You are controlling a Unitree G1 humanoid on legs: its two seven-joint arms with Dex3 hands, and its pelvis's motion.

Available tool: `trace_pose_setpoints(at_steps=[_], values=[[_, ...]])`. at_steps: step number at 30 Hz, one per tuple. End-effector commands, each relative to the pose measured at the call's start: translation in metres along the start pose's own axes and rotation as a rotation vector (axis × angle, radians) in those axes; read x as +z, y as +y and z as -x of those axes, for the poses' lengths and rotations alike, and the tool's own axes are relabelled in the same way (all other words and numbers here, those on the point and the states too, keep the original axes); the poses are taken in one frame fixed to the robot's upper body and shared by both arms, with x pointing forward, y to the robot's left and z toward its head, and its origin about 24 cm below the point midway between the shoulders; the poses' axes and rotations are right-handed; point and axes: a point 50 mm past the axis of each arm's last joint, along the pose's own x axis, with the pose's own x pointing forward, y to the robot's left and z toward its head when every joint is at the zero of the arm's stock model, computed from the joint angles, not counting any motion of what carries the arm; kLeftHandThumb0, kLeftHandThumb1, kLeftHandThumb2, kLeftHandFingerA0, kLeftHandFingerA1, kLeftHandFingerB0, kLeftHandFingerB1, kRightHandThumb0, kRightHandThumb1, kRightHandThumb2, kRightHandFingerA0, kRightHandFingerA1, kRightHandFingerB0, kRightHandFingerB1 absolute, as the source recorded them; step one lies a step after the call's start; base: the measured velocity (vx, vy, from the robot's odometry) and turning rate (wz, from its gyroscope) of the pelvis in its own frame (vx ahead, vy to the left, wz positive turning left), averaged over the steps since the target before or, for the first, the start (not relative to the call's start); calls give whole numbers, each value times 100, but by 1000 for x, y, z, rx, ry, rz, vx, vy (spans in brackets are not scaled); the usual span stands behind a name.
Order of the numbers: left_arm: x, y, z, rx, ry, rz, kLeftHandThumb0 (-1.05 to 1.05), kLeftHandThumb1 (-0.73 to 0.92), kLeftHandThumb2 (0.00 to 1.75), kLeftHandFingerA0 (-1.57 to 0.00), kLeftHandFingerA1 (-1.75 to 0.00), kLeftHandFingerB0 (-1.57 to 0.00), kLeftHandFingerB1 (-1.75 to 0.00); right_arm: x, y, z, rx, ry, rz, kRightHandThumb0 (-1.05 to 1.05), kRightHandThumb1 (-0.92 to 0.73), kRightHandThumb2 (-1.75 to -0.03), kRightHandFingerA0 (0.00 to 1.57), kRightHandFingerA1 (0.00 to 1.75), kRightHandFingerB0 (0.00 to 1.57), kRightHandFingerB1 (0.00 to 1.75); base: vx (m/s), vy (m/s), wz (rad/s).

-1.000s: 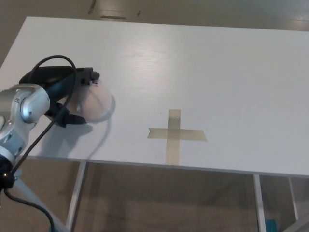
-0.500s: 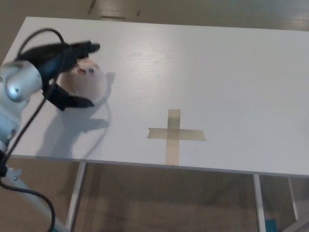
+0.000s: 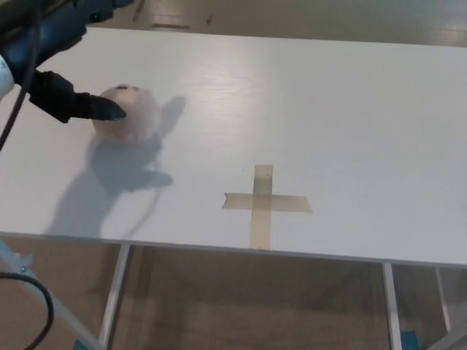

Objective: Use the left hand to take the pink dumpling toy on a person's hand and put it on the desk.

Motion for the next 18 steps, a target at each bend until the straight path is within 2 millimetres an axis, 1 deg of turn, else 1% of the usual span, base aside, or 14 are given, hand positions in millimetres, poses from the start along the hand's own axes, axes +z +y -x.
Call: trace_pose_setpoints(at_steps=[1, 3, 4, 5, 6, 7, 8, 9, 10, 11, 13, 14, 15, 18], values=[[15, 11, 28, 11, -107, 4, -98, 52, 67, 0, -1, 0, -10, -4, -1, 0, 2, 25, -8, -28, -71, -61, 57, 42, 55, 42, 0, 0, 0], [27, 14, 50, 45, -172, 15, -98, 52, 67, 0, -2, 0, -12, -5, -3, 1, 0, 26, -3, -28, -71, -61, 57, 42, 55, 42, 0, 0, 0], [32, 14, 60, 63, -202, 21, -80, 42, 88, 0, 0, 0, -7, -4, -2, 0, 0, 25, 4, -28, -71, -61, 57, 42, 55, 42, 0, 0, 0], [37, 13, 71, 85, -239, 31, -79, 42, 87, 0, -1, 0, -8, -3, -2, 0, 1, 24, 10, -35, -58, -87, 51, 56, 48, 55, 0, 0, 0], [37, 13, 71, 85, -239, 31, -79, 42, 87, 0, -1, 0, -8, -3, -2, 0, 1, 24, 10, -35, -58, -87, 51, 56, 48, 55, 0, 0, 0], [46, 9, 94, 127, -309, 55, -86, 49, 62, 0, -22, -1, -25, -3, 0, 0, 5, 24, 21, -35, -58, -87, 50, 56, 48, 54, 0, 0, 0], [46, 9, 94, 127, -309, 55, -86, 49, 62, 0, -22, -1, -25, -3, 0, 0, 5, 24, 21, -35, -58, -87, 50, 56, 48, 54, 0, 0, 0], [57, 0, 126, 188, -401, 109, -32, 24, 84, 0, -49, 0, -46, -6, 3, 0, 14, 29, 37, -35, -58, -86, 51, 56, 46, 54, 0, 0, 0], [60, -3, 134, 201, -419, 125, -32, 24, 84, 0, -49, 0, -46, -7, 3, 0, 15, 32, 40, -35, -58, -86, 51, 56, 46, 54, 0, 0, 0], [62, -7, 144, 219, -444, 149, -26, 29, 86, -8, -51, -8, -49, -9, 4, 1, 17, 36, 42, -28, -71, -61, 57, 42, 54, 42, 0, 0, 0], [64, -11, 151, 229, -457, 167, -26, 29, 86, -8, -51, -8, -49, -11, 4, 1, 19, 39, 43, -28, -71, -61, 57, 42, 54, 42, 0, 0, 0], [65, -15, 158, 235, -474, 198, -42, 45, 67, -38, -44, -33, -40, -13, 5, 1, 20, 42, 39, -28, -71, -61, 57, 42, 55, 42, 0, 0, 0], [67, -20, 167, 244, -493, 236, -42, 45, 67, -38, -44, -33, -40, -15, 5, 1, 21, 46, 35, -28, -71, -61, 57, 42, 55, 42, 0, 0, 0], [72, -38, 197, 177, -509, 428, -23, 61, 58, -65, -45, -51, -38, -22, 7, 3, 16, 57, 40, -26, -71, -61, 57, 42, 54, 42, 0, 0, 0]])
